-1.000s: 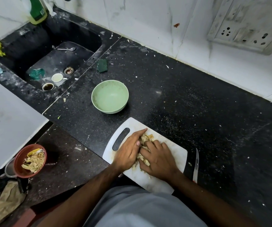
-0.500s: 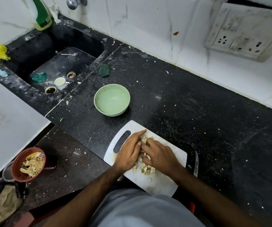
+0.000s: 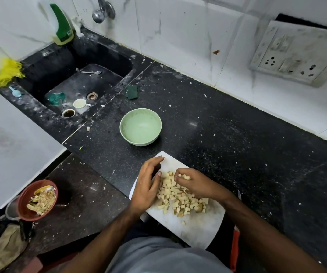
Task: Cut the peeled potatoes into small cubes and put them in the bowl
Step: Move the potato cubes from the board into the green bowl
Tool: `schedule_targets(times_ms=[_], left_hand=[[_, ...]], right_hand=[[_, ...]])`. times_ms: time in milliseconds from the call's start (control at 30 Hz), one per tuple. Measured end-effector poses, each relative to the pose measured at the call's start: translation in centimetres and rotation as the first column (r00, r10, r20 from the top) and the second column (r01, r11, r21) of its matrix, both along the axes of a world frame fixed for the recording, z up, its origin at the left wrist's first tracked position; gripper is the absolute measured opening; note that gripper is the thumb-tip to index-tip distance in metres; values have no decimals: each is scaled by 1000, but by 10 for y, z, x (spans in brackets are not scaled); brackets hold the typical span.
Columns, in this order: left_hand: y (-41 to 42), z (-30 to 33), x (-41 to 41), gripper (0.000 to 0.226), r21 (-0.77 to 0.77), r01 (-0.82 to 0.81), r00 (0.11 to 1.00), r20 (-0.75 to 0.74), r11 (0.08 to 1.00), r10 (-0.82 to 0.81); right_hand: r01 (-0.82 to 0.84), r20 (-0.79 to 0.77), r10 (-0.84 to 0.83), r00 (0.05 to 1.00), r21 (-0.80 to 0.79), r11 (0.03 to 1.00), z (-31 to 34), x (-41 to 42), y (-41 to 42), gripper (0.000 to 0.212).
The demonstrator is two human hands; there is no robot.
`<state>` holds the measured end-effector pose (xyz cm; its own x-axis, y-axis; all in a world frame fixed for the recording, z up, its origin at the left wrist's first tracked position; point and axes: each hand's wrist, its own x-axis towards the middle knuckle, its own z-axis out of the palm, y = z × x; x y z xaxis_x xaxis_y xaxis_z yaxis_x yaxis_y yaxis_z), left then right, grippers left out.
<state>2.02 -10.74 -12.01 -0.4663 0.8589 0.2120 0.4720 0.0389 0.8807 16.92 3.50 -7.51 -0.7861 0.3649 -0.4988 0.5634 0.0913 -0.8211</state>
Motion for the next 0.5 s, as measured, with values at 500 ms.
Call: schedule_targets(times_ms=[500], left_hand=[[52, 15, -166, 47, -336, -184, 933, 237, 924, 272]], right_hand=[[229, 149, -189, 971, -330, 916, 7, -39, 7, 19]])
